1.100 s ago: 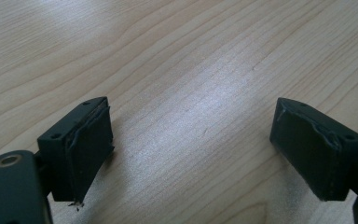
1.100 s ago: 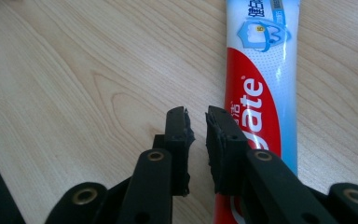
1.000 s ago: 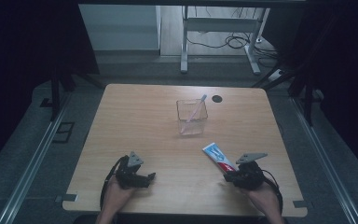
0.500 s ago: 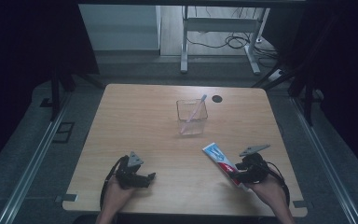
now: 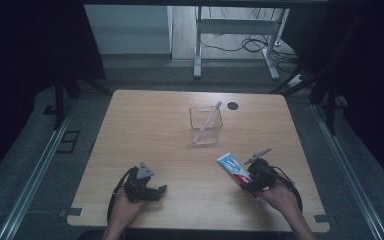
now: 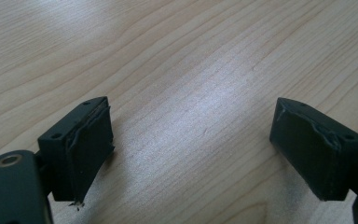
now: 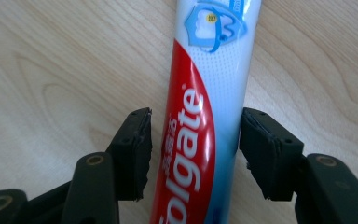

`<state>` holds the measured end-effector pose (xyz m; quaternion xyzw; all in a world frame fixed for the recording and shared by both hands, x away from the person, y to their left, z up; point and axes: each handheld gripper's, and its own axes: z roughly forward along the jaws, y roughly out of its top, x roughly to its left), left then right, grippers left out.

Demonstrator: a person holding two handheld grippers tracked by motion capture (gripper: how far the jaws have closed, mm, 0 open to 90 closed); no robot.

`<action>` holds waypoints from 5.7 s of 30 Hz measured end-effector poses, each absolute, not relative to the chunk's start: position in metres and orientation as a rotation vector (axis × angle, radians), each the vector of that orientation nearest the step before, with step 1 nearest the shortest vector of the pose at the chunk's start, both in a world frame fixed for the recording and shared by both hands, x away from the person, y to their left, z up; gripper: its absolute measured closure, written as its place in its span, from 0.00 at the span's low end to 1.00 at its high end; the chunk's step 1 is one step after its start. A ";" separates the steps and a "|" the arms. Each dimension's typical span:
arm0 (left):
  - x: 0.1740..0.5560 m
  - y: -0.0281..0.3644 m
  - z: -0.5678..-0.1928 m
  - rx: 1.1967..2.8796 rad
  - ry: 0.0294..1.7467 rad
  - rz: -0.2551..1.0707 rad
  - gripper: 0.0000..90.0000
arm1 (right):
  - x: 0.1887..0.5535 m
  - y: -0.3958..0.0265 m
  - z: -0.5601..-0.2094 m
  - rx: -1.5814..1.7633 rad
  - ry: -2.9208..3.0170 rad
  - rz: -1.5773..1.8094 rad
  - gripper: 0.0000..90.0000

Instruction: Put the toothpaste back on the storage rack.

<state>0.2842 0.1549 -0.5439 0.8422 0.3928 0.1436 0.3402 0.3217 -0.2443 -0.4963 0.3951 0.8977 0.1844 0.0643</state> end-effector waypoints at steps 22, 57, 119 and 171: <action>0.284 0.155 -0.544 2.198 1.019 0.373 0.15 | 0.348 -0.223 -0.496 1.189 2.786 0.359 0.76; 0.284 0.155 -0.544 2.193 1.021 0.373 0.15 | 0.341 -0.245 -0.453 1.162 2.655 0.862 0.80; 0.284 0.155 -0.544 2.198 1.009 0.371 0.15 | 0.389 -0.192 -0.402 1.103 2.466 1.231 0.80; 0.284 0.155 -0.544 2.206 0.996 0.365 0.15 | 0.463 -0.143 -0.394 1.112 2.331 1.262 0.80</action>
